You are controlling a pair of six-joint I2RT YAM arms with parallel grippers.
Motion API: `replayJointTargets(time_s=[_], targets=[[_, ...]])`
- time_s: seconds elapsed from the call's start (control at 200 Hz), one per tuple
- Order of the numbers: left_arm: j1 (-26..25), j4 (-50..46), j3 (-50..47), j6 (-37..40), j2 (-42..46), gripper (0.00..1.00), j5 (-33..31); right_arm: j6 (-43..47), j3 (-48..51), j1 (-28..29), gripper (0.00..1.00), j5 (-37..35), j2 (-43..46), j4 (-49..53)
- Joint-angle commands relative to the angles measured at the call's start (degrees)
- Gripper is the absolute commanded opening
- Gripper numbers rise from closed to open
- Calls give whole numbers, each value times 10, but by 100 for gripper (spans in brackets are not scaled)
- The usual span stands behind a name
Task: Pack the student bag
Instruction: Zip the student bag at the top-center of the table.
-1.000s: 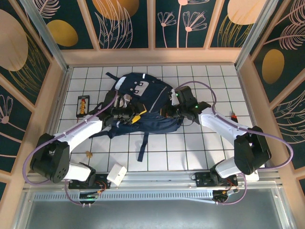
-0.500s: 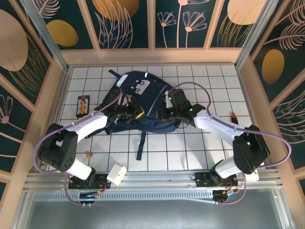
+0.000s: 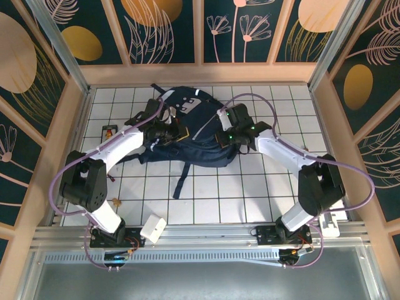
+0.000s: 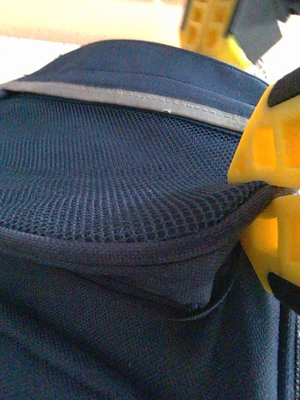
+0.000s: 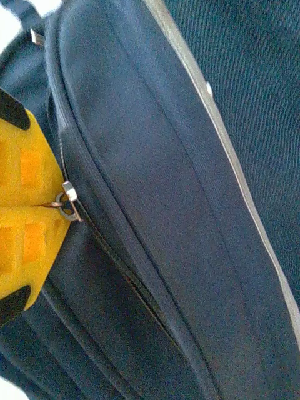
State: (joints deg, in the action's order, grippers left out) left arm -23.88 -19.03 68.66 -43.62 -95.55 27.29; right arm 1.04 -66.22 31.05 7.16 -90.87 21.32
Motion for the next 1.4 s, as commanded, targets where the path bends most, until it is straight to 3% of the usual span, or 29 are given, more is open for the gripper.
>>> replayJointTargets(time_s=[0.0, 0.275, 0.5, 0.671, 0.806, 0.866, 0.916, 1.061, 1.146, 1.251, 1.311, 1.396], targets=[[20, -107, -7, 129, -2, 0, -42, 71, -25, -52, 0, -65, -36, 9], [44, -186, 4, 274, -13, 0, -102, 73, -98, -130, 0, -9, -151, -30], [89, -209, 39, 336, -40, 0, -154, 52, -90, -155, 0, -12, -126, -50], [101, -215, 161, 339, -116, 0, -235, 39, 3, -113, 0, 58, -24, -33], [101, -214, 243, 337, -173, 0, -201, -9, 64, -29, 0, 84, 46, -44], [102, -225, 271, 336, -183, 22, -181, -28, 71, 14, 0, 87, 55, -62], [102, -235, 281, 332, -176, 32, -172, -45, 71, 36, 0, 93, 49, -79], [102, -243, 244, 284, -96, 36, -178, -73, 29, 46, 0, 89, -10, -84], [101, -274, 214, 256, -48, 43, -169, -73, 12, 46, 0, 106, -33, -93], [87, -272, 140, 209, 13, 44, -119, -74, 5, 46, 0, 129, -47, -111], [58, -252, 94, 162, 40, 47, -108, -78, 1, 46, 0, 137, -56, -115], [20, -180, 14, 44, 75, 60, -76, -88, -2, 49, 0, 147, -64, -123]])
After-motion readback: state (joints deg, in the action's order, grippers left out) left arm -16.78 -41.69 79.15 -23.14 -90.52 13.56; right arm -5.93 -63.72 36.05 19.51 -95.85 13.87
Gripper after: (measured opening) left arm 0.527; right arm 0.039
